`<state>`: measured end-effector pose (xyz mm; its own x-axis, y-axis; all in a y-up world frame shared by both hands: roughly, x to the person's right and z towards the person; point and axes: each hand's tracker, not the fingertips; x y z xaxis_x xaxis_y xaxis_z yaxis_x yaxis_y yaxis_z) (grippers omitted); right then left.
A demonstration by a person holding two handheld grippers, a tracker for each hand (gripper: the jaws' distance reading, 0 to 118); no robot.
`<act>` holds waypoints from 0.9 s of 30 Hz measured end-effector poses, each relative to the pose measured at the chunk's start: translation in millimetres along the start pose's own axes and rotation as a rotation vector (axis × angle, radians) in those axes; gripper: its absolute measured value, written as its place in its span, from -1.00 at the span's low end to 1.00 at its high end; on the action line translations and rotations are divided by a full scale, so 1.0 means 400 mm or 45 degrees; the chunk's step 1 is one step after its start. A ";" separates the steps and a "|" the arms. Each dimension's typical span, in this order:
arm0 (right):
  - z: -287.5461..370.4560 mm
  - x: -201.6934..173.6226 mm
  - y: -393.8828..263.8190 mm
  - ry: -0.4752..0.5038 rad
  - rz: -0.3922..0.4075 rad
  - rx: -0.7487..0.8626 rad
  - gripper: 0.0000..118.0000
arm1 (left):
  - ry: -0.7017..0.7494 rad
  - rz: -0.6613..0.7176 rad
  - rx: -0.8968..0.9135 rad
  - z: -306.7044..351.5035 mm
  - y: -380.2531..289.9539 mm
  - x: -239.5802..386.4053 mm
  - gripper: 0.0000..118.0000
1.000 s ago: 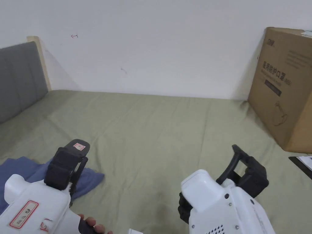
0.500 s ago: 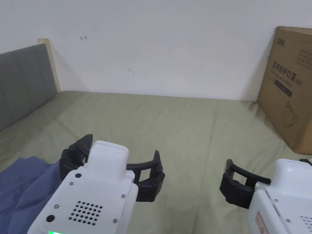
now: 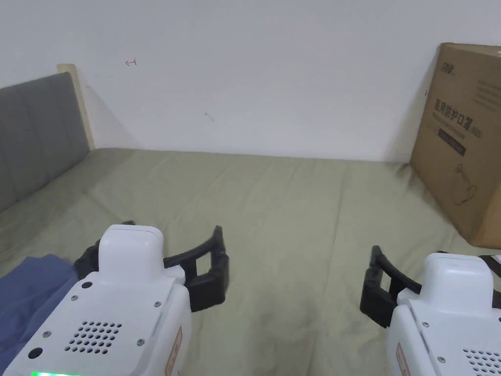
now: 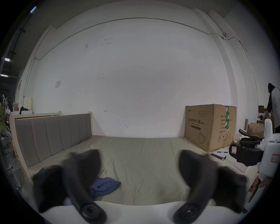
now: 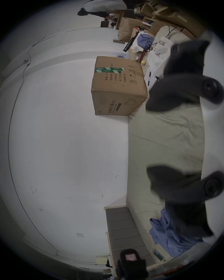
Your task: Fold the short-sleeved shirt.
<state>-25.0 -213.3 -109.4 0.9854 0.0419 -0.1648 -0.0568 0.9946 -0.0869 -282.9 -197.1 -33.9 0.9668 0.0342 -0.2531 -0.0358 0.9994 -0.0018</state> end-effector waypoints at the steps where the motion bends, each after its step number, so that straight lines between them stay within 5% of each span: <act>1: -0.003 -0.001 0.001 0.012 0.015 -0.010 -0.17 | -0.001 -0.023 0.028 0.001 -0.001 0.003 0.18; 3: -0.005 -0.010 0.000 -0.004 0.039 -0.018 -0.73 | 0.017 -0.068 0.008 -0.009 -0.001 0.011 -0.92; 5: 0.000 -0.011 -0.004 -0.024 0.057 0.004 -0.98 | -0.005 -0.054 -0.018 -0.009 0.003 0.004 -0.94; 14: -0.019 -0.035 0.014 0.090 0.051 -0.016 -1.00 | 0.097 -0.036 -0.019 0.000 0.023 -0.055 -1.00; 27: -0.027 -0.361 0.048 0.712 0.030 -0.032 -1.00 | 0.620 -0.049 -0.006 0.179 0.066 -0.314 -1.00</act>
<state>-170.1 -201.4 -97.9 0.7492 0.0006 -0.6623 -0.0882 0.9912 -0.0988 -387.0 -174.1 67.2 0.7366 -0.0128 -0.6762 -0.0050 0.9997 -0.0243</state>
